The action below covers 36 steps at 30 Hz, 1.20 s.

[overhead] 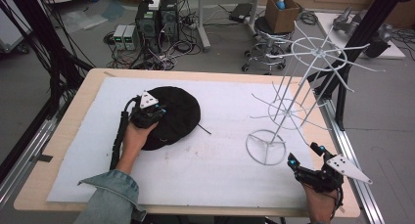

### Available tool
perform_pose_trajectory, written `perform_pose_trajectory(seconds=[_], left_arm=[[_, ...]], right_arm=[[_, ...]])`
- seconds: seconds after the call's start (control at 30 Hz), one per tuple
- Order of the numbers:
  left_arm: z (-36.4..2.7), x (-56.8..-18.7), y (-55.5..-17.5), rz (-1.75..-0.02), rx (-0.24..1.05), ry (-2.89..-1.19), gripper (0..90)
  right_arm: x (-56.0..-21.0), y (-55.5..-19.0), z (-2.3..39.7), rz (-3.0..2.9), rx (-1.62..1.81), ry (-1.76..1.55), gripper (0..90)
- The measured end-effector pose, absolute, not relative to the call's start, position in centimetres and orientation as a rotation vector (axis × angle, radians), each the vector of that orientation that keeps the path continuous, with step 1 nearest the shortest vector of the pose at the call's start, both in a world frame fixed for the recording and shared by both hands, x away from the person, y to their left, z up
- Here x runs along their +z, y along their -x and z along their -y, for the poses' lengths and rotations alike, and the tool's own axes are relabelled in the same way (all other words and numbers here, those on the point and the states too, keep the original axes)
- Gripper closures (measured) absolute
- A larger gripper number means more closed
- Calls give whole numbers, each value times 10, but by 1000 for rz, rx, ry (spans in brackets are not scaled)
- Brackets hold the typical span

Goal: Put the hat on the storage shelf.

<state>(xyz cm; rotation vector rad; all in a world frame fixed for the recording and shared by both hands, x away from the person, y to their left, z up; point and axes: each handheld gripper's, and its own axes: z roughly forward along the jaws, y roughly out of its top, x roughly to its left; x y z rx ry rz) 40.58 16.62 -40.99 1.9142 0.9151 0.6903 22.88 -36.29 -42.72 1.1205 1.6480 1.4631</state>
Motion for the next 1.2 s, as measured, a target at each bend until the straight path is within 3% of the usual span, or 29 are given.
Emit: perform_pose_trajectory(seconds=[0.1, 0.3, 0.87, 1.2], left_arm=[[-171, -397, -401, -858, 693, -1828, 870], [-171, -373, -395, -797, 690, -1808, 871], [-172, -375, -401, -841, 638, -1814, 869], [-180, -339, -386, -781, 642, -1710, 873]], right_arm=[[-427, -229, 364, -1642, 1466, -1128, 69], [-427, -228, 363, -1641, 1466, -1128, 69], [-427, -228, 366, -1635, 1469, -1126, 69], [-427, -228, 365, -1635, 1471, -1135, 69]])
